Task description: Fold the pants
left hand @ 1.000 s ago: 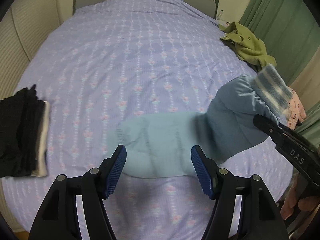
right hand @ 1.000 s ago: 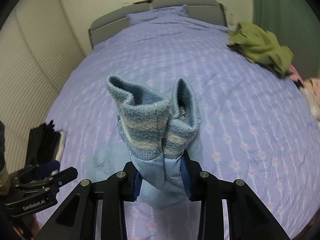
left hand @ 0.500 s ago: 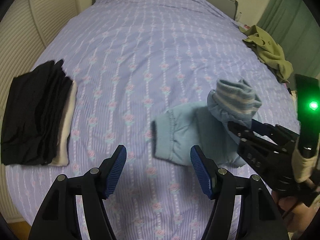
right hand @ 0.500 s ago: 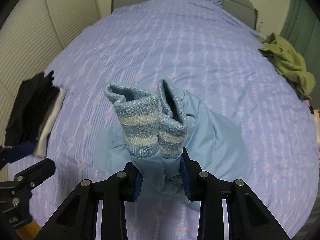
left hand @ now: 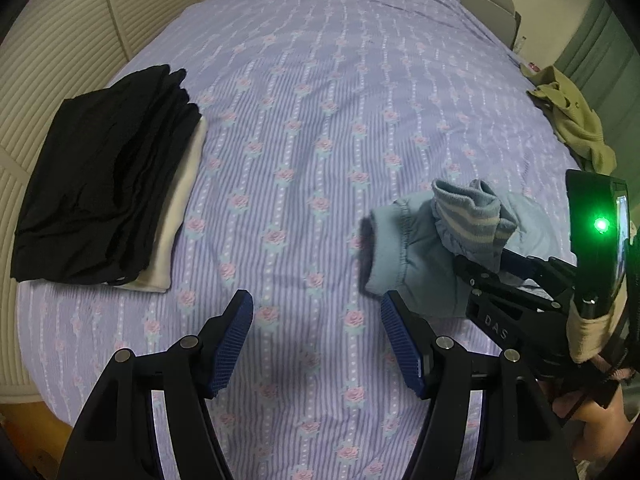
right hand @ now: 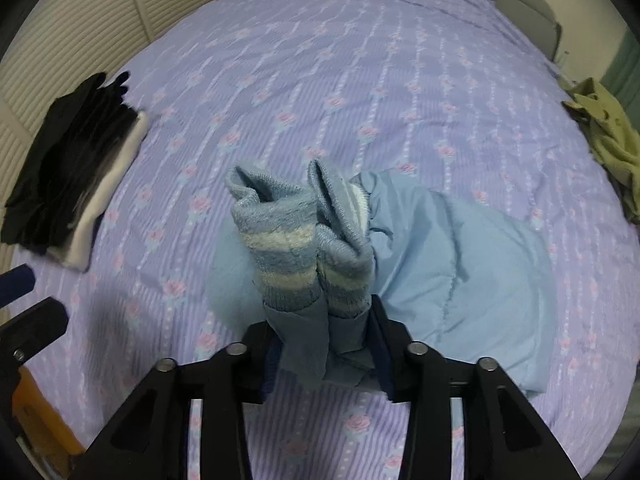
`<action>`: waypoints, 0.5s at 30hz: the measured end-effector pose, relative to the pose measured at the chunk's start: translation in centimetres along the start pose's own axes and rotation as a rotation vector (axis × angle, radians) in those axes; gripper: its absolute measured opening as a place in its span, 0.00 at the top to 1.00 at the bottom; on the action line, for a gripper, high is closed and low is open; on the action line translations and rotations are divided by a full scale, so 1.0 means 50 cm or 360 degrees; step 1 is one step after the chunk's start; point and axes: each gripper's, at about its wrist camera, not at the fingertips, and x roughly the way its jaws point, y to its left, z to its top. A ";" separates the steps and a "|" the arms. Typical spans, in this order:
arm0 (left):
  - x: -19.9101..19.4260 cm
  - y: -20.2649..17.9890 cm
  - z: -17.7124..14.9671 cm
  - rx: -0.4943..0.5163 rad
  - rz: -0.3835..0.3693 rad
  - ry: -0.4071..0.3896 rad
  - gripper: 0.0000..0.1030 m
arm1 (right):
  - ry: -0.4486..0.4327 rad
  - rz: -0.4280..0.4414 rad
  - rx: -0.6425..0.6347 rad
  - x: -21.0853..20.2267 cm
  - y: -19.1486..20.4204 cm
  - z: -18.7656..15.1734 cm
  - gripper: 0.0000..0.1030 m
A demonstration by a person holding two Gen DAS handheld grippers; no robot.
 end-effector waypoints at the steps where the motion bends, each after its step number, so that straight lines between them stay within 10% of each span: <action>1: 0.000 0.001 0.000 0.0001 0.0011 0.0000 0.36 | 0.0001 0.0024 -0.0015 0.000 0.003 -0.002 0.49; 10: -0.033 0.000 0.005 -0.0007 0.0072 -0.0053 0.33 | -0.0070 0.0530 0.0020 -0.084 -0.011 -0.034 0.39; 15: -0.051 -0.053 0.008 0.0040 -0.0059 -0.0103 0.33 | -0.0237 0.0518 0.0034 -0.183 -0.077 -0.075 0.30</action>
